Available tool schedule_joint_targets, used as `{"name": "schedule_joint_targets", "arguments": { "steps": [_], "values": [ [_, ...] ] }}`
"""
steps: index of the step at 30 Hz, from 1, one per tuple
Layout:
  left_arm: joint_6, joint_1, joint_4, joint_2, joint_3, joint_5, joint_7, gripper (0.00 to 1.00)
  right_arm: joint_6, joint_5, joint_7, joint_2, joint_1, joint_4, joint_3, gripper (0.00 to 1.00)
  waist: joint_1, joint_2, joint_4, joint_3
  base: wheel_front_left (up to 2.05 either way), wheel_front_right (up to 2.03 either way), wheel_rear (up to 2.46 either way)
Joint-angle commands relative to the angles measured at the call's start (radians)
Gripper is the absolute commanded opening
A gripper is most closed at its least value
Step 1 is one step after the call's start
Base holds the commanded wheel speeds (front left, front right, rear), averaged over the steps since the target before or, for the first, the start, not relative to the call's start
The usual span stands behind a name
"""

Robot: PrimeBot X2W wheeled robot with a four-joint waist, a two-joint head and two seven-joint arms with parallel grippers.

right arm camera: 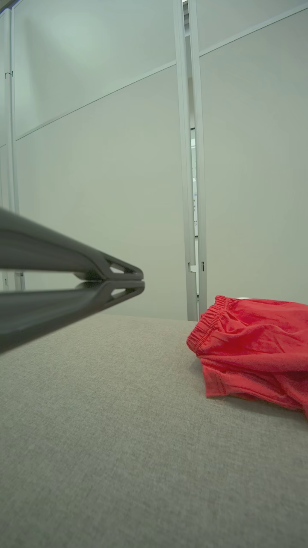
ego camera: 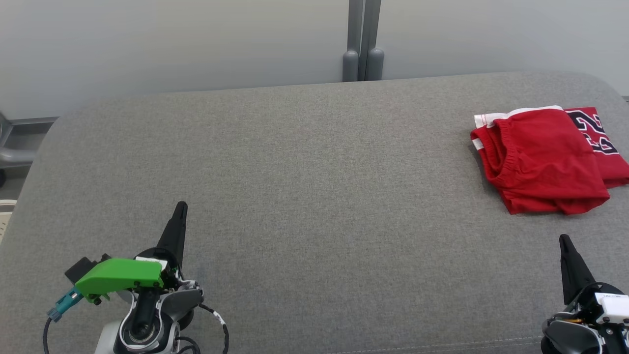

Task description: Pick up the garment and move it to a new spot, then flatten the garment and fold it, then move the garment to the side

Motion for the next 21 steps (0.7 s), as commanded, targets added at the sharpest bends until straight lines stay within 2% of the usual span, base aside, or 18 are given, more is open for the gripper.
{"name": "schedule_joint_targets", "arguments": {
  "steps": [1,21],
  "values": [
    [-0.006,-0.012,0.003,0.001,0.003,-0.005,0.003,0.0,0.0,0.004,0.003,-0.005,-0.011,-0.005,-0.002,0.0,0.0,-0.0001,0.0,0.0,0.0,0.0,0.0],
    [-0.006,-0.012,0.003,0.001,0.003,-0.005,0.003,0.0,0.0,0.004,0.002,-0.005,-0.011,-0.005,-0.002,0.0,0.0,-0.0001,0.0,0.0,0.0,0.0,0.0]
  ]
}}
